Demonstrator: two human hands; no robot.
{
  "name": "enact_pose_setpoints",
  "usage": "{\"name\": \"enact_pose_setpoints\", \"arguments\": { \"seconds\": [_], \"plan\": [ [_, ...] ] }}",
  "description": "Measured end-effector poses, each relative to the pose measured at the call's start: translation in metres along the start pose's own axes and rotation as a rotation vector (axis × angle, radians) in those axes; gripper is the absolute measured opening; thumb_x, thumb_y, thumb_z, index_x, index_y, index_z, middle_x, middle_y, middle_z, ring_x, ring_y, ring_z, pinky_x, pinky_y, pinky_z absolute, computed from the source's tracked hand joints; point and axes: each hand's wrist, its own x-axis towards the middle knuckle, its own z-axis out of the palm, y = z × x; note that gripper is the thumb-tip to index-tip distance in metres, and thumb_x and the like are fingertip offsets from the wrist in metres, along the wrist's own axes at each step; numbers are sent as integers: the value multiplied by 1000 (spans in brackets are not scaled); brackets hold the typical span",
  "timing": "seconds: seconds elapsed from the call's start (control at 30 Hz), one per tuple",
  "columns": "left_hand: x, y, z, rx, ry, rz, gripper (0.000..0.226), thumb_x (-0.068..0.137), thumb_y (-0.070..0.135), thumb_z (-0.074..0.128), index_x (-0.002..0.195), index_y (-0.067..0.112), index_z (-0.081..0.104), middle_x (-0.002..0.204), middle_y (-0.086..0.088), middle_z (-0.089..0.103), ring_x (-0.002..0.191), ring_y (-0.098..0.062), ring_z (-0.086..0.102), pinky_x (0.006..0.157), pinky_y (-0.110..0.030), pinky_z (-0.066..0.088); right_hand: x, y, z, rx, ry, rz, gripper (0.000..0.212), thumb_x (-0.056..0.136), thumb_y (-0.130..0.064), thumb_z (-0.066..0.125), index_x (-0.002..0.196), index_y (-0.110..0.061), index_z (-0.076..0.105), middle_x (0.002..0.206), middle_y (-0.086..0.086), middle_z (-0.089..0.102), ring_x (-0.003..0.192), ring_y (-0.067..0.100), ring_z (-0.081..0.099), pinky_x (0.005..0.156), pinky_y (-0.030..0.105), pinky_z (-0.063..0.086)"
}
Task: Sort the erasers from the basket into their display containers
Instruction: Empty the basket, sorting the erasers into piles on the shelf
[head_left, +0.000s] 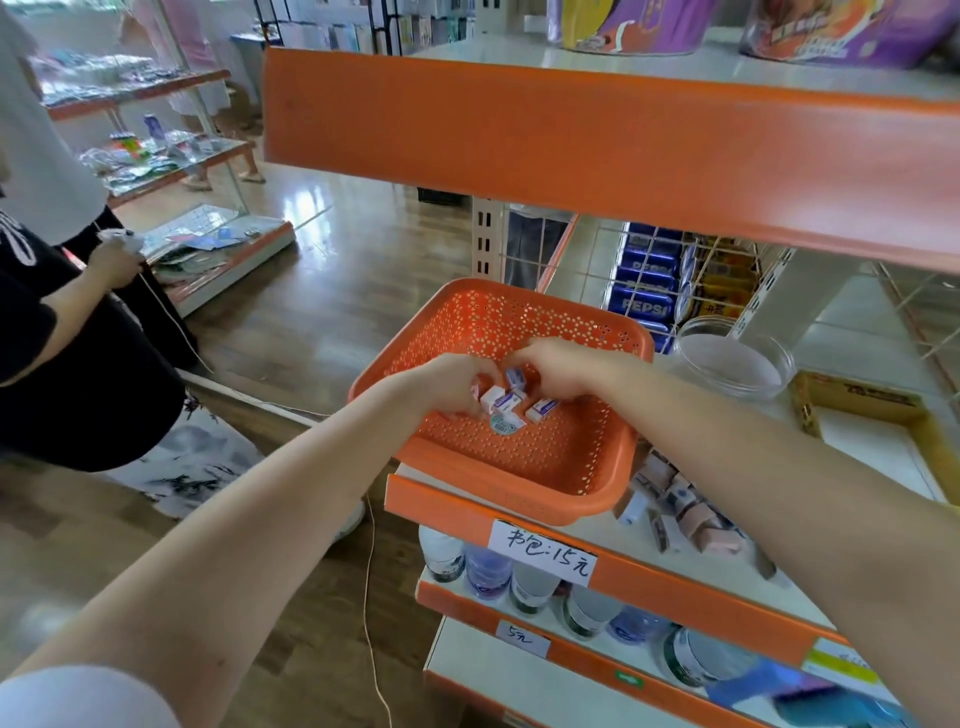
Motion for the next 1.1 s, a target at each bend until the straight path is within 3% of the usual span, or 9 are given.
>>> {"name": "enact_pose_setpoints", "arguments": {
  "seconds": [0.1, 0.2, 0.3, 0.43, 0.57, 0.67, 0.8, 0.93, 1.1],
  "plan": [
    [1, 3, 2, -16, 31, 5, 43, 80, 13, 74, 119, 19, 58, 115, -5, 58, 64, -7, 56, 45, -12, 43, 3, 0, 2, -3, -35, -18, 42, 84, -14, 66, 123, -26, 57, 117, -4, 56, 105, 21, 55, 86, 31, 48],
    [2, 2, 2, 33, 79, 2, 42, 76, 17, 78, 115, 14, 62, 115, -7, 63, 82, -14, 62, 67, -21, 52, 2, 3, 2, -3, -39, -17, 23, 83, -11, 66, 102, -23, 63, 100, -4, 58, 91, 18, 56, 74, 28, 47],
    [1, 4, -3, 81, 145, 19, 43, 75, 24, 79, 114, 14, 63, 115, -5, 64, 104, -18, 59, 86, -28, 48, -5, 6, -4, 85, 48, -8, 19, 83, -8, 64, 92, -25, 63, 98, -2, 60, 85, 15, 59, 75, 31, 53],
    [-1, 23, -17, 41, 283, 112, 40, 77, 24, 77, 114, 17, 63, 116, -2, 64, 94, -11, 56, 74, -19, 43, -34, 10, -31, 223, 243, -51, 14, 87, -15, 62, 101, -20, 65, 95, -8, 59, 78, -2, 52, 69, 14, 45],
    [0, 65, -31, -77, 388, 255, 30, 82, 23, 71, 110, 21, 63, 101, 7, 64, 81, -4, 57, 61, -6, 38, -96, 36, -59, 384, 504, 32, 17, 84, -15, 67, 101, -13, 67, 91, 0, 66, 81, 11, 61, 78, 19, 48],
    [3, 104, -31, -131, 292, 343, 32, 83, 23, 70, 113, 22, 61, 96, 11, 60, 75, 4, 55, 49, -5, 41, -144, 59, -59, 416, 584, 145, 17, 82, -11, 68, 99, -14, 67, 93, 1, 67, 87, 15, 63, 84, 25, 50],
    [8, 156, -17, 45, 162, 527, 33, 85, 24, 69, 117, 21, 60, 106, 8, 62, 85, -5, 57, 67, -7, 42, -187, 80, -37, 481, 446, 276, 24, 82, -13, 69, 98, -28, 61, 92, -10, 64, 90, 7, 62, 86, 22, 49],
    [19, 188, 6, 178, 71, 625, 44, 85, 23, 69, 126, 16, 55, 116, 2, 59, 86, -6, 51, 67, -8, 37, -198, 98, -1, 398, 381, 489, 29, 82, -24, 69, 110, -26, 61, 107, -5, 63, 97, 13, 60, 90, 33, 50],
    [33, 198, 23, 341, -14, 622, 43, 85, 20, 67, 125, 13, 53, 102, 3, 53, 86, -12, 51, 71, -22, 41, -197, 88, 37, 423, 435, 440, 35, 89, -18, 62, 124, -17, 57, 121, 2, 60, 109, 18, 56, 93, 30, 45]
  ]
}}
